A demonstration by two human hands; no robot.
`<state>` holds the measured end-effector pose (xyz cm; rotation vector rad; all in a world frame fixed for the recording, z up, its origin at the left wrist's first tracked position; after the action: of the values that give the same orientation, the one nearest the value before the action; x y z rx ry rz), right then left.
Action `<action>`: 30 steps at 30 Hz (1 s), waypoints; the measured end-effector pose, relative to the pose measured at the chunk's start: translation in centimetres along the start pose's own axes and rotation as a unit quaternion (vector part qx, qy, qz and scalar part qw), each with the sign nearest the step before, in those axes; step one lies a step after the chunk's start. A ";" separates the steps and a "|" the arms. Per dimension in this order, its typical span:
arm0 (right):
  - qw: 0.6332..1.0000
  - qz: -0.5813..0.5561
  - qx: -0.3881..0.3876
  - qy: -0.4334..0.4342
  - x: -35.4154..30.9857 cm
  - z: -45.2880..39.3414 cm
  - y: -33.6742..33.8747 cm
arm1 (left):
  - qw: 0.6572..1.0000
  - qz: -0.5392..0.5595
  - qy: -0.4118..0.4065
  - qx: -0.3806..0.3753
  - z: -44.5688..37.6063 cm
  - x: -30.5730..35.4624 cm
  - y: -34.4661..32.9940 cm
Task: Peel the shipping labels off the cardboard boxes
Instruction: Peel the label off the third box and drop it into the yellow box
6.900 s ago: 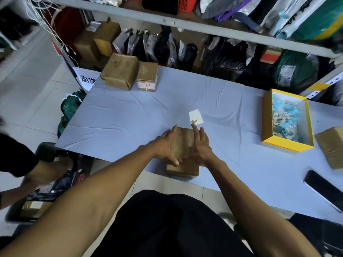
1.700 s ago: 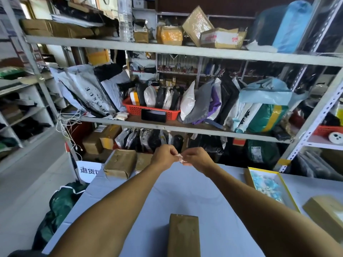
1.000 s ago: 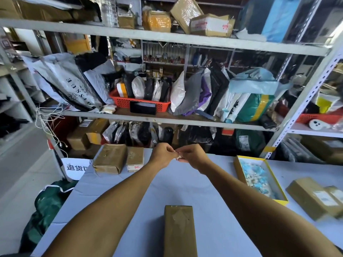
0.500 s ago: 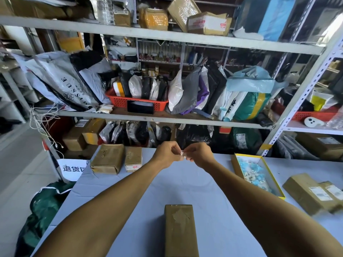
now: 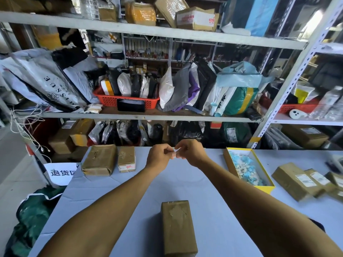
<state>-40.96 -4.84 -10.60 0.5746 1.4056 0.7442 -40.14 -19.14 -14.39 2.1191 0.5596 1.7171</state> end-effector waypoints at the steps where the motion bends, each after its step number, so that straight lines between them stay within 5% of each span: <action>1: 1.000 0.027 0.011 -0.008 0.0 0.2 -0.1 | 1.000 -0.011 -0.002 -0.010 0.2 0.1 -0.2; 7: 0.989 0.134 0.062 -0.031 0.4 0.9 -1.3 | 0.998 -0.054 -0.014 -0.031 1.0 0.3 -1.1; 18: 0.996 0.082 0.039 -0.027 2.0 2.3 -0.1 | 0.990 -0.127 -0.057 -0.023 1.4 1.2 -2.0; 22: 0.994 0.108 -0.005 -0.006 2.5 2.6 0.0 | 0.995 -0.089 -0.014 -0.030 1.1 1.5 -2.4; 30: 0.996 0.080 0.049 -0.007 3.5 2.2 1.1 | 0.993 0.000 -0.011 -0.115 0.6 2.9 -2.3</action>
<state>-38.84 -1.33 -11.89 0.7749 1.4010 0.8003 -39.23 -15.70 -13.24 1.9742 0.3371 1.6678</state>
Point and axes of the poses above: each hand's wrist, its own z-axis away from the middle knuckle, its own y-axis out of the back of the hand, x = y × z, the point moved 4 cm from there along -z, towards the middle knuckle, and after that the axes turned 9 degrees about -y, right-handed, at the moved point
